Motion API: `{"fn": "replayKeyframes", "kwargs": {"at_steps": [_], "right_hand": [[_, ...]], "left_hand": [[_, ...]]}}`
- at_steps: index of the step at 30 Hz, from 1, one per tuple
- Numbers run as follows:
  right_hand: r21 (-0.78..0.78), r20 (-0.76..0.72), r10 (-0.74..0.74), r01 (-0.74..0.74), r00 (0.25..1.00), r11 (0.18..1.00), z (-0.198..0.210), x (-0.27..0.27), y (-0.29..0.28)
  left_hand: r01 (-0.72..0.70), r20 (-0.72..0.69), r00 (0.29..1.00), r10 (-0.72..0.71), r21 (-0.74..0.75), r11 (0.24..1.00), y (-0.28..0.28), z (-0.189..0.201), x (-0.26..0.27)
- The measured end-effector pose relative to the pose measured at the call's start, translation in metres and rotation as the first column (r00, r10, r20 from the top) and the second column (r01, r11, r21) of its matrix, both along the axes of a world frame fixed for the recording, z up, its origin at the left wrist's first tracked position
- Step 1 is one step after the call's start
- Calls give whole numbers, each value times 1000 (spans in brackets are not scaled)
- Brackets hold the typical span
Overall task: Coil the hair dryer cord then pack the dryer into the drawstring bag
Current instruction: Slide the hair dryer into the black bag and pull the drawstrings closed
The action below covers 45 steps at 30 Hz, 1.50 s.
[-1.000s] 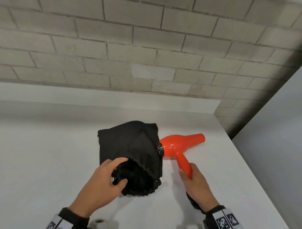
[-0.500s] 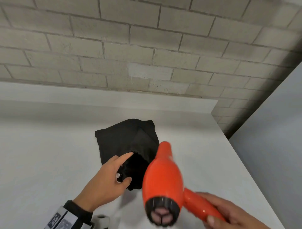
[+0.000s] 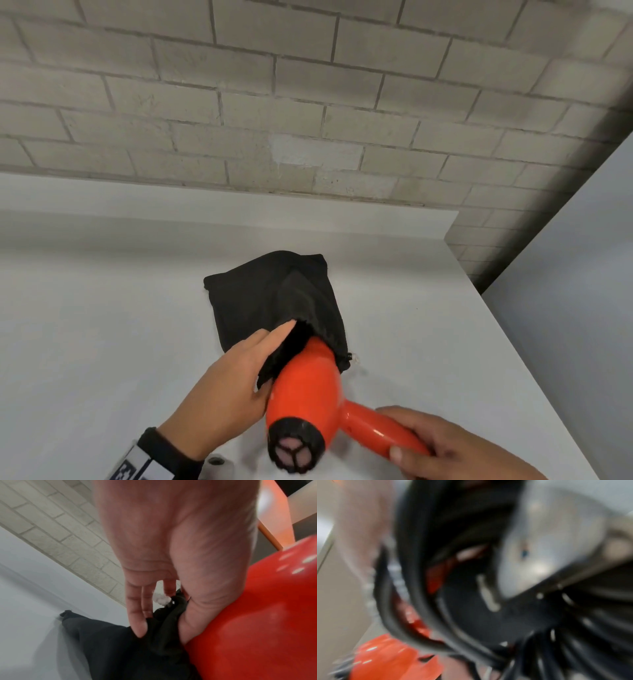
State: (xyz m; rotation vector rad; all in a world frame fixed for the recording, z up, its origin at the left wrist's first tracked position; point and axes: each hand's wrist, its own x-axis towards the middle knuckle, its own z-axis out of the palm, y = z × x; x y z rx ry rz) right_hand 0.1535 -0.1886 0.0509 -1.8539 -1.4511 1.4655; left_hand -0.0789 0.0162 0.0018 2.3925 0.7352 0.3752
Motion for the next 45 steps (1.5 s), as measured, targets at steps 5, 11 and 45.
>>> {"fn": "replayKeyframes", "kwargs": {"at_steps": [5,11,45], "right_hand": [[12,77,-215,215,974,977,-17,-23,20],[78,81,-328,322,941,943,-39,-28,31],[378,-453,-402,580,796,722,-70,-82,66]], "left_hand": [[-47,-106,993,57,89,995,-7,7,1],[-94,-182,974,137,224,970,-7,7,-4],[-105,185,976,115,-63,992,-44,-13,12]]}}
